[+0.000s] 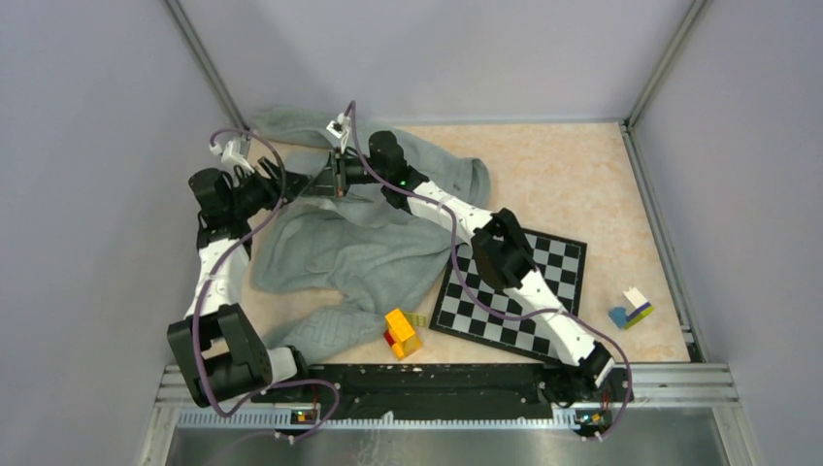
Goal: Zip up the jacket
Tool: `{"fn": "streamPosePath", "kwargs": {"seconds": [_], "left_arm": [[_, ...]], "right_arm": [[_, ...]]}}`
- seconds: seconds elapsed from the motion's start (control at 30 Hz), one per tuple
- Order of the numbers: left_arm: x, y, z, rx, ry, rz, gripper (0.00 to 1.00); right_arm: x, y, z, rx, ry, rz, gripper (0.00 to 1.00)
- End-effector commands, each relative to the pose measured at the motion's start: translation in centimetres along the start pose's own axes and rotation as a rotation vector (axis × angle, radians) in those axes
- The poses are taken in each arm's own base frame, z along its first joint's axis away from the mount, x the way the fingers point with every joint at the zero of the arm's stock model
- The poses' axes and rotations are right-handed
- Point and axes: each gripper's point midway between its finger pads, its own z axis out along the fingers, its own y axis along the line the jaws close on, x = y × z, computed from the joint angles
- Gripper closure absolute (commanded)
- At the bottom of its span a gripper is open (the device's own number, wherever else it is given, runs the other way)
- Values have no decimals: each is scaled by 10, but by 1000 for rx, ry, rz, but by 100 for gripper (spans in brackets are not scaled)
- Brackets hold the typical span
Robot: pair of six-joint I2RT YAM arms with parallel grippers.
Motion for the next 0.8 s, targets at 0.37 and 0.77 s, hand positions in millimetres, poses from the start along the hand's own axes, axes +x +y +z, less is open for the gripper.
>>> {"fn": "streamPosePath", "kwargs": {"seconds": [0.37, 0.77], "left_arm": [[-17, 12, -12, -63, -72, -20, 23], [4, 7, -9, 18, -31, -130, 39]], "right_arm": [[-56, 61, -4, -110, -90, -136, 100], [-59, 63, -3, -115, -101, -135, 100]]}}
